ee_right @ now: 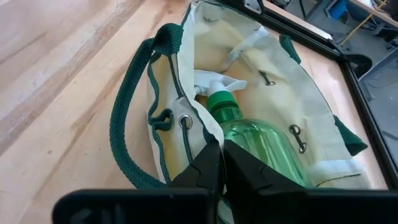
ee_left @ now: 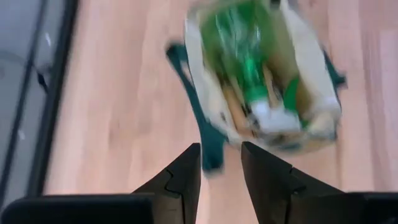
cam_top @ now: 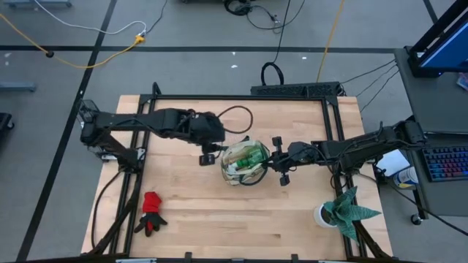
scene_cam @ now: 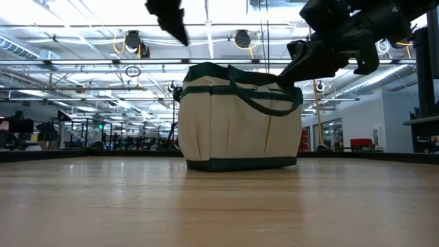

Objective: Pick & Place Garden tools in Gardening bag
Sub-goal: Put the red gloves into the brown gardening bag

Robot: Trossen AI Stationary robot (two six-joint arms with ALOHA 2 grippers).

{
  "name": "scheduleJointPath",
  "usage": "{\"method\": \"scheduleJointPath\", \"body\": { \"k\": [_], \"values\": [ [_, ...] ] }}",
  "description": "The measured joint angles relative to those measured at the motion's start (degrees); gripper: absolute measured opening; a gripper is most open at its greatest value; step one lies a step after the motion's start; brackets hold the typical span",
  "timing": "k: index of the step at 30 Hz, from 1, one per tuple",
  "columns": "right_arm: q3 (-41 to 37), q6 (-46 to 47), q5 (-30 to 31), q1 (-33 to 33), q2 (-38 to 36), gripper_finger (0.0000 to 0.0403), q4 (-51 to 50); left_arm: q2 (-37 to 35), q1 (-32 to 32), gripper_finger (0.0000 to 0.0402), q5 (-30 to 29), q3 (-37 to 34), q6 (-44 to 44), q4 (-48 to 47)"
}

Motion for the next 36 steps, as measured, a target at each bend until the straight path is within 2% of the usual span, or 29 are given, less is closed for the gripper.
{"method": "scheduleJointPath", "body": {
  "k": [9, 17, 24, 29, 31, 36],
  "values": [
    [0.00, 3.72, 0.01, 0.00, 1.11, 0.0009, 1.39, -0.41, -3.79, 0.0122, 0.01, -0.04, -18.03, -18.15],
    [0.00, -1.33, 0.01, 0.00, 5.50, 0.0012, 7.30, -0.08, -10.00, 0.0122, 0.02, -0.07, -43.87, -31.48],
    [0.00, -6.74, 0.07, -0.02, 7.52, 0.0014, 10.88, -0.06, -18.97, 0.0122, 1.19, -0.07, -59.44, -32.18],
    [0.00, -7.95, 0.11, -0.52, 7.52, 0.0015, 11.79, -0.09, -26.43, 0.0122, 3.70, -2.65, -76.42, -32.07],
    [0.00, -8.37, 0.09, -0.91, 7.52, 0.0015, 12.57, -0.09, -29.52, 0.0122, 6.02, -5.07, -83.21, -31.88],
    [0.00, -13.04, 0.00, -1.97, 7.52, 0.0015, 13.17, -0.09, -35.13, 0.0122, 16.62, -12.39, -93.93, -29.03]
  ]
}}
